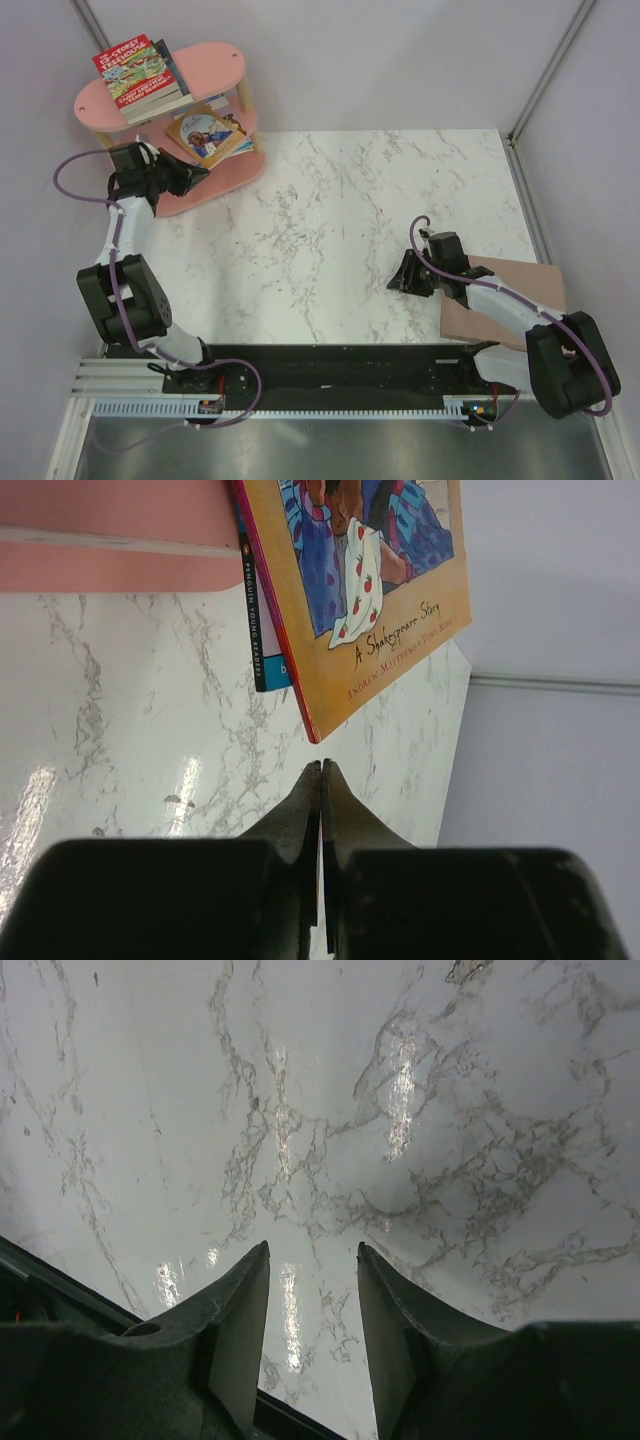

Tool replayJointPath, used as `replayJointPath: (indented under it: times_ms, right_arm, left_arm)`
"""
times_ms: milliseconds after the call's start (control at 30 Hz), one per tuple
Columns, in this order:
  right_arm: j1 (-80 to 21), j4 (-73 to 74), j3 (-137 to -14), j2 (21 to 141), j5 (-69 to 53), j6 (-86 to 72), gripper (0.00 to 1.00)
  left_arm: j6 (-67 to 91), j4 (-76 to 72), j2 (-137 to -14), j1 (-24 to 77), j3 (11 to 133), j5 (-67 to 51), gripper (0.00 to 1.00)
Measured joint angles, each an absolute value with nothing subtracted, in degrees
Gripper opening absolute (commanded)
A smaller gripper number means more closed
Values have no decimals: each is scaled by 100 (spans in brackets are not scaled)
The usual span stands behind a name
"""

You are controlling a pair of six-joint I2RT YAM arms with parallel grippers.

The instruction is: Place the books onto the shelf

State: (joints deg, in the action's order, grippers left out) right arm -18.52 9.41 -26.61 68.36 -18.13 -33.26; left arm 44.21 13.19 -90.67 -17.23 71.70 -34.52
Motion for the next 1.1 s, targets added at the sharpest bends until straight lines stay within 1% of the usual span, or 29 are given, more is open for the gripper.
replayJointPath:
  times_ms: [67,100,133,167,200,400,900,933,1033,1067,1100]
  right_arm:
    - [-1852,928,-2650,6840,-1822,-3332,49]
    - [-1852,917,-2648,6842,-1822,-3339,49]
    - [-1852,899,-2641,6847,-1824,-3343,49]
    - [-1852,884,-2637,6847,-1826,-3345,49]
    - [-1852,871,-2633,6849,-1828,-3347,49]
    - [-1852,768,-2580,6875,-1848,-3385,49]
    - [-1852,722,-2552,6908,-1929,-3387,50]
    - [-1852,720,-2541,6908,-1942,-3387,50]
    - [-1852,722,-2497,6908,-1951,-3389,51]
    - [-1852,725,-2477,6906,-1953,-3389,50]
    - [-1852,727,-2467,6906,-1957,-3389,51]
  left_arm:
    - [4355,1413,-9035,-1723,7201,-3413,2]
    - [4333,1459,-9019,-1723,7227,-3393,19]
    - [4316,1476,-9013,-1723,7247,-3378,29]
    - [4285,1485,-9004,-1721,7264,-3356,35]
    - [4261,1490,-8993,-1721,7275,-3347,37]
    - [4320,1358,-8879,-1723,7168,-3326,38]
    - [4731,834,-8833,-1559,6838,-3148,35]
    - [4751,805,-8833,-1549,6838,-3133,34]
    - [4790,742,-8842,-1505,6838,-3096,27]
    - [4799,709,-8849,-1487,6838,-3057,22]
    - [4810,705,-8853,-1476,6838,-3026,19]
